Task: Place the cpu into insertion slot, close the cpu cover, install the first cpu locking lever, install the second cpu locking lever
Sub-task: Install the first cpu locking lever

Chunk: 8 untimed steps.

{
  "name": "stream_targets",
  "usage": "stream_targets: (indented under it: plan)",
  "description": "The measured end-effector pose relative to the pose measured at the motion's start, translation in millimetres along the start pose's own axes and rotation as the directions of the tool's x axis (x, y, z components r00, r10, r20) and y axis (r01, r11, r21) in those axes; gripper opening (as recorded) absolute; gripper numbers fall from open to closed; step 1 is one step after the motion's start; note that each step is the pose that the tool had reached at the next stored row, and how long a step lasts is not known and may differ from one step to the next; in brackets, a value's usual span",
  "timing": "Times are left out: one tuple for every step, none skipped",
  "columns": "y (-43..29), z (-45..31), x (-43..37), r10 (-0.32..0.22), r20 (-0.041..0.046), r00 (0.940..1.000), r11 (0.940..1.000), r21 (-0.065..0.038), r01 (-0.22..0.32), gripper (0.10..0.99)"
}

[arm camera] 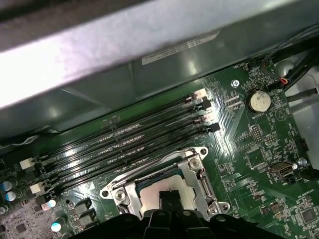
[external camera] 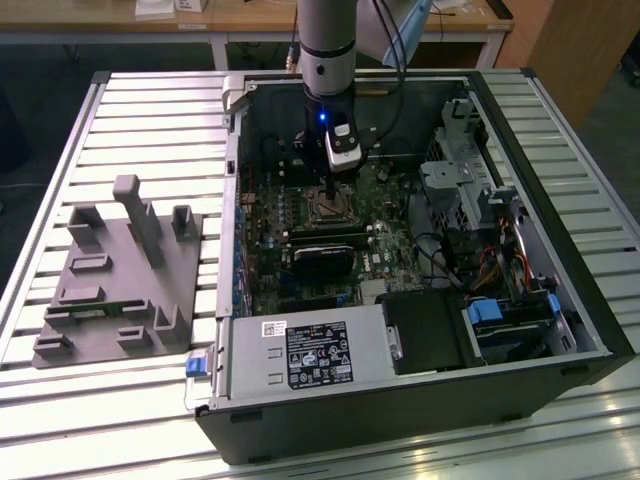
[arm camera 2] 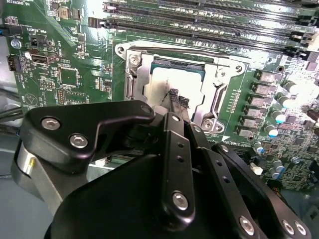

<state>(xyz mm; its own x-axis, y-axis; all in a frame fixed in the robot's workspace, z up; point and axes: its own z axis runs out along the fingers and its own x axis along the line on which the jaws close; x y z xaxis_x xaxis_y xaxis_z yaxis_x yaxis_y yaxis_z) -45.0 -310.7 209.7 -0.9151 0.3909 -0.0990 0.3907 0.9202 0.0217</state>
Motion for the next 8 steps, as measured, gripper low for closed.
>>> stream_targets:
  plan:
    - [0.0,0.0,0.0,0.000,0.0001,1.0000,1.0000,0.000,0.000,0.106]
    - [0.0,-0.4,0.0,0.000,0.0000,1.0000,1.0000,0.000,0.000,0.106]
    - [0.1,-1.5,-0.1,0.000,0.0000,1.0000,1.0000,0.000,0.000,0.106]
    - [0.1,-2.9,-0.3,0.000,0.0001,1.0000,1.0000,0.000,0.000,0.106]
    - [0.1,-4.5,-0.4,0.000,0.0001,1.0000,1.0000,0.000,0.000,0.106]
    - [0.1,-6.3,-0.6,0.000,0.0001,1.0000,1.0000,0.000,0.000,0.106]
    - [0.2,-8.1,-0.8,0.000,0.0001,1.0000,1.0000,0.000,0.000,0.106]
    - [0.2,-10.2,-1.0,0.000,0.0001,1.0000,1.0000,0.000,0.000,0.106]
